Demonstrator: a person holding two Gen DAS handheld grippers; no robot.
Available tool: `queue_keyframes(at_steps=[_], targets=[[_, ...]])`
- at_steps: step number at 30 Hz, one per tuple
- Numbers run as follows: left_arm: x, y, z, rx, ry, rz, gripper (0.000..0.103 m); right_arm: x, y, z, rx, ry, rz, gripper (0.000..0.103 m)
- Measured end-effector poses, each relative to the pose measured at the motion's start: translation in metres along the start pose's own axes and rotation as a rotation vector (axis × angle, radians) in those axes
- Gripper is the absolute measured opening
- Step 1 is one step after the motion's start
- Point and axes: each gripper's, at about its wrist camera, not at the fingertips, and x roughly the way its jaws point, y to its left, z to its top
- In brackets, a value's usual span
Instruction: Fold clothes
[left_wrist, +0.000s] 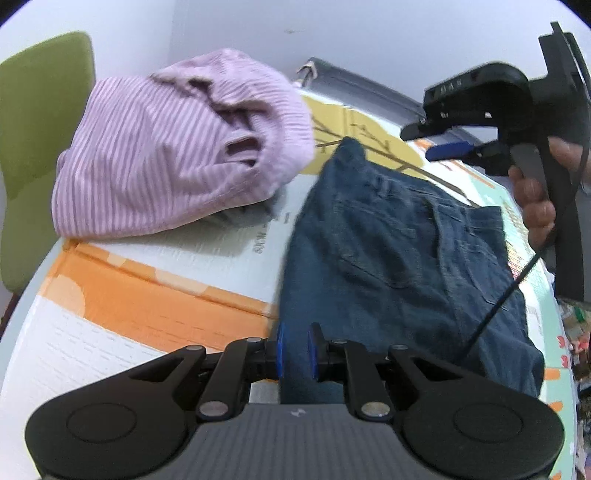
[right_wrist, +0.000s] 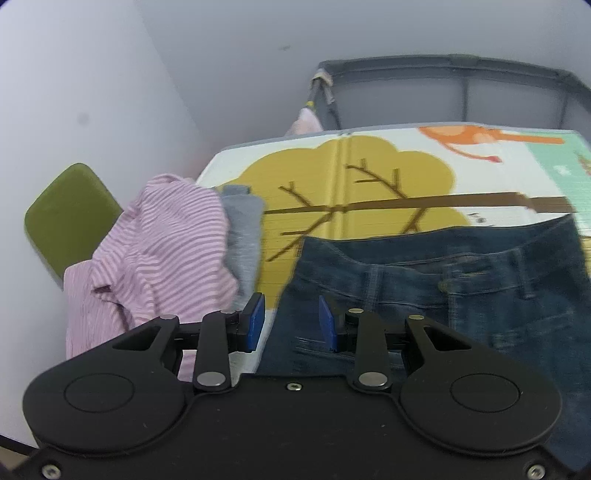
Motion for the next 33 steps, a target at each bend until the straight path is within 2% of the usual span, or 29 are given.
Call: queue_keyframes(at_steps=[7,14,21,33], targets=[[-0.022,-0.039,-0.015,0.075,0.016,-0.061,0.016,-0.056,-0.039,-0.017,0.013,0.0,-0.02,0.031],[-0.046,-0.081,-0.044,0.148,0.039,-0.113,0.025,-0.114,-0.08,-0.045,0.012,-0.007,-0.024,0.035],[-0.062,-0.117,-0.078,0.192,0.059,-0.14,0.035,-0.153,-0.128,-0.085,0.057,0.01,-0.034,0.035],[-0.077,-0.161,-0.15,0.28,0.141,-0.194,0.04,-0.211,-0.208,-0.179,0.096,0.066,-0.057,0.038]])
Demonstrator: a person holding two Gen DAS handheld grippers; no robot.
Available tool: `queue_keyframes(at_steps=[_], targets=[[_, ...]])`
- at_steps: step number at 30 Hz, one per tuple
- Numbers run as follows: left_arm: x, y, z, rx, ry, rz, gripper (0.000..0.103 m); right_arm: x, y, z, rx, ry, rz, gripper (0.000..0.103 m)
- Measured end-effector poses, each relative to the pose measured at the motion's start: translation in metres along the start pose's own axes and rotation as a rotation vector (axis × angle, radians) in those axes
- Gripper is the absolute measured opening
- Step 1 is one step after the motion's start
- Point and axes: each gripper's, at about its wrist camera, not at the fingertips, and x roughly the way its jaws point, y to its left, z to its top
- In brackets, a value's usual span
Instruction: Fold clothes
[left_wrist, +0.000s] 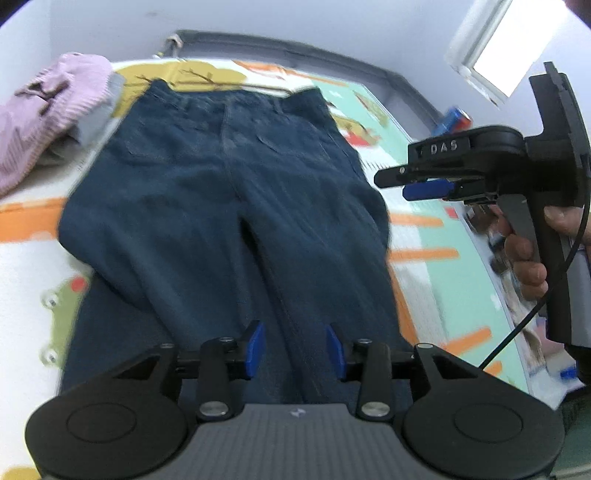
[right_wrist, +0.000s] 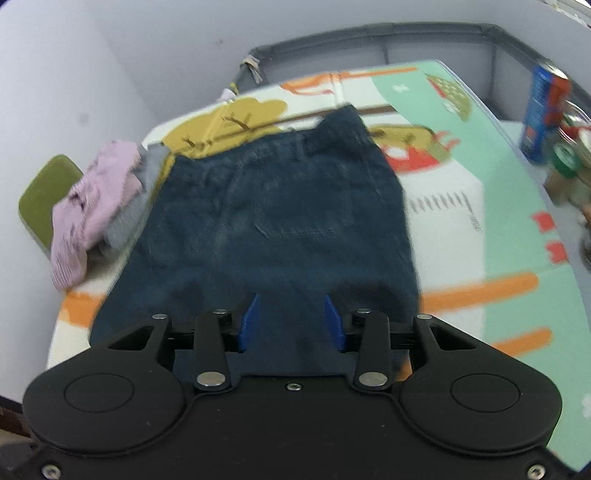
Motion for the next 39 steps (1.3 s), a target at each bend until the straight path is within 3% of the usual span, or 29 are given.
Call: queue_keyframes(at_steps=[14,24,33,36,39], targets=[[0.018,-0.055,-0.07,0.064,0.107,-0.027,0.046,-0.045,-0.066,-0.108,-0.061,0.114,-0.002,0.041],[0.023,-0.073,-0.102,0.062,0.153,-0.001,0.05,-0.038,-0.064,-0.141,-0.127,0.182,0.003,0.043],[0.025,-0.084,-0.123,0.069,0.141,0.026,0.051,-0.026,-0.066,-0.159,-0.142,0.213,0.019,0.043],[0.023,-0.088,-0.127,0.077,0.133,0.023,0.047,-0.022,-0.067,-0.166,-0.155,0.226,0.018,0.043],[0.022,-0.09,-0.131,0.073,0.136,0.009,0.029,-0.018,-0.068,-0.172,-0.162,0.233,0.011,0.042]])
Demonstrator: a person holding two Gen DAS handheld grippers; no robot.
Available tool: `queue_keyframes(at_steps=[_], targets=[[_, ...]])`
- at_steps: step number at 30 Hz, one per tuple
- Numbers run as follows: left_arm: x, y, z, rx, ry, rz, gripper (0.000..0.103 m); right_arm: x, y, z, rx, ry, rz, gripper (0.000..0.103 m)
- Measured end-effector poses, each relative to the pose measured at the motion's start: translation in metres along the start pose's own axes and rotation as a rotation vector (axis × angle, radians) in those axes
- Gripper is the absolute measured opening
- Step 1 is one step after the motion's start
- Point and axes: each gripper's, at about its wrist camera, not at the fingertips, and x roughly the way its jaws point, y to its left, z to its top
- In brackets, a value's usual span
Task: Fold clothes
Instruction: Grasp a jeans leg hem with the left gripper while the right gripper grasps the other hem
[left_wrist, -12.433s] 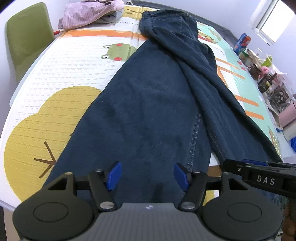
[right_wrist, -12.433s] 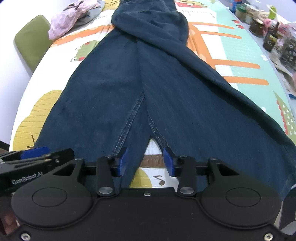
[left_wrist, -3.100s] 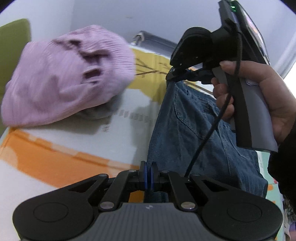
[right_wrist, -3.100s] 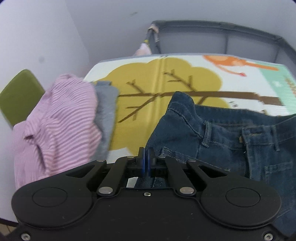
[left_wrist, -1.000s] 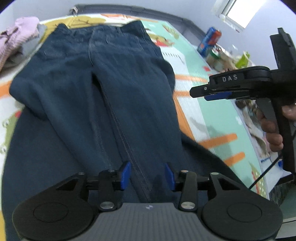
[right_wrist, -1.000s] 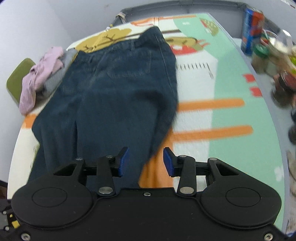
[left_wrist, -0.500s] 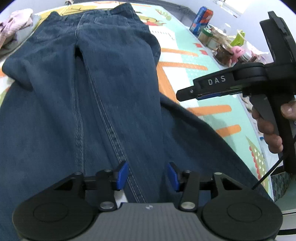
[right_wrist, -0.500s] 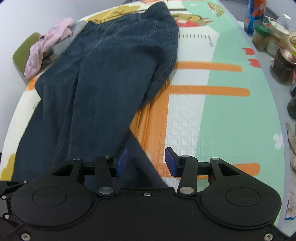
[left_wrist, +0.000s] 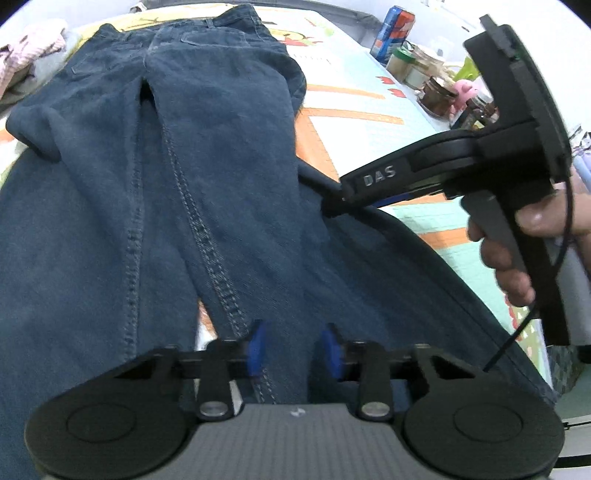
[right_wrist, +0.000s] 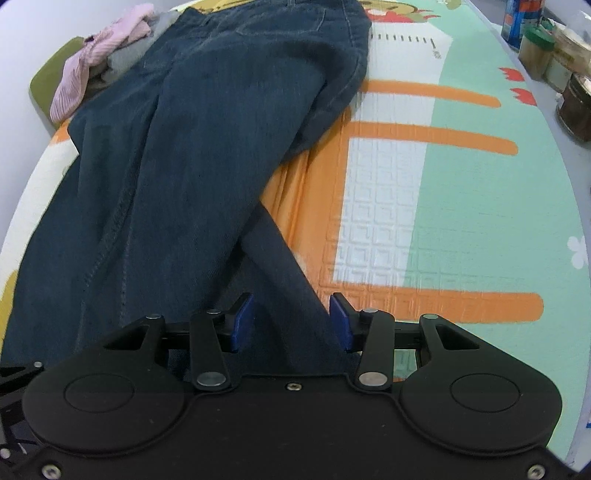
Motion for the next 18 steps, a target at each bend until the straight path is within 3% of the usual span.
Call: queue_keyframes(at_steps=[3,5,8,18], targets=[[0.002,-0.002,-0.002,0.008,0.006,0.019,0.019,0.004,0.0,-0.004,0.0,-0.001,-0.017,0.033],[0.003,-0.001,-0.003,0.001,0.007,0.021,0.016,0.004,0.001,-0.007,-0.013,-0.013,-0.054,0.018],[0.002,0.002,-0.005,-0.017,0.006,0.017,0.012,0.001,-0.003,-0.01,-0.01,-0.031,-0.058,0.008],[-0.003,0.008,-0.01,-0.058,-0.003,-0.007,0.005,-0.023,-0.02,-0.019,0.063,-0.111,-0.013,0.003]])
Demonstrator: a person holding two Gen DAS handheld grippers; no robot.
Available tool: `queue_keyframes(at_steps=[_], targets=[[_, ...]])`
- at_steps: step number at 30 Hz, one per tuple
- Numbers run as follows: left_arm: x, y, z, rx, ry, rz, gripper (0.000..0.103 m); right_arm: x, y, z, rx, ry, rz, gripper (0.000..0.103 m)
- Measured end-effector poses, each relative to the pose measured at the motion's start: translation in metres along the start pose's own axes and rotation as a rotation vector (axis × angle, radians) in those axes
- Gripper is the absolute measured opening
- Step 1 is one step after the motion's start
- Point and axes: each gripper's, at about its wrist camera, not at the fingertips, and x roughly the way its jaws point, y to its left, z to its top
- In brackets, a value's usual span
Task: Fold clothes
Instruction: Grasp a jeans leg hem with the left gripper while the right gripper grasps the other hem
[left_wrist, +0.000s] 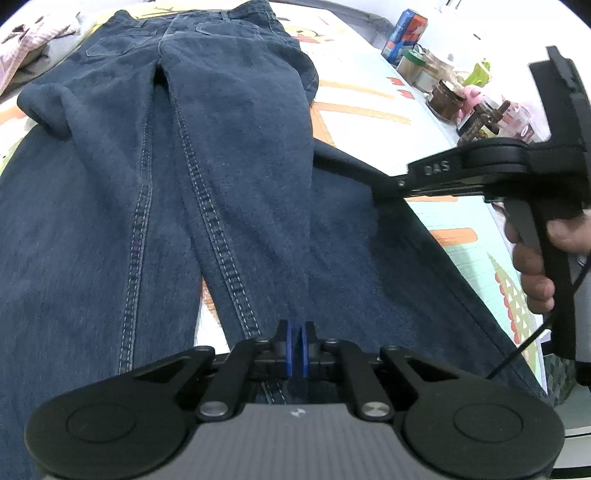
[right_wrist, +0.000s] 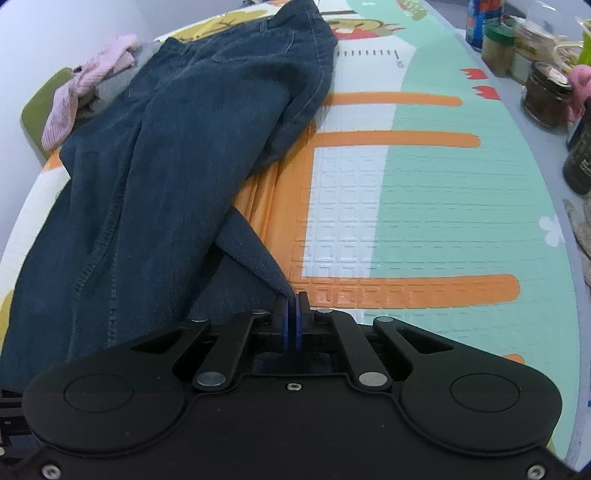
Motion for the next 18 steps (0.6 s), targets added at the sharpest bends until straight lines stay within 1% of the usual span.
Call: queue_keyframes(at_steps=[9,12,18], targets=[[-0.002,0.003,0.001,-0.032,0.002,-0.028,0.005,-0.027,-0.027,-0.012,0.098,0.031,-0.029,0.002],[-0.001,0.001,0.003,-0.029,0.005,-0.026,0.005,-0.036,-0.04,-0.018,0.138,0.047,-0.066,0.002],[0.005,-0.006,0.001,-0.013,0.036,-0.037,0.006,-0.056,-0.068,-0.035,0.181,0.036,-0.122,0.002]])
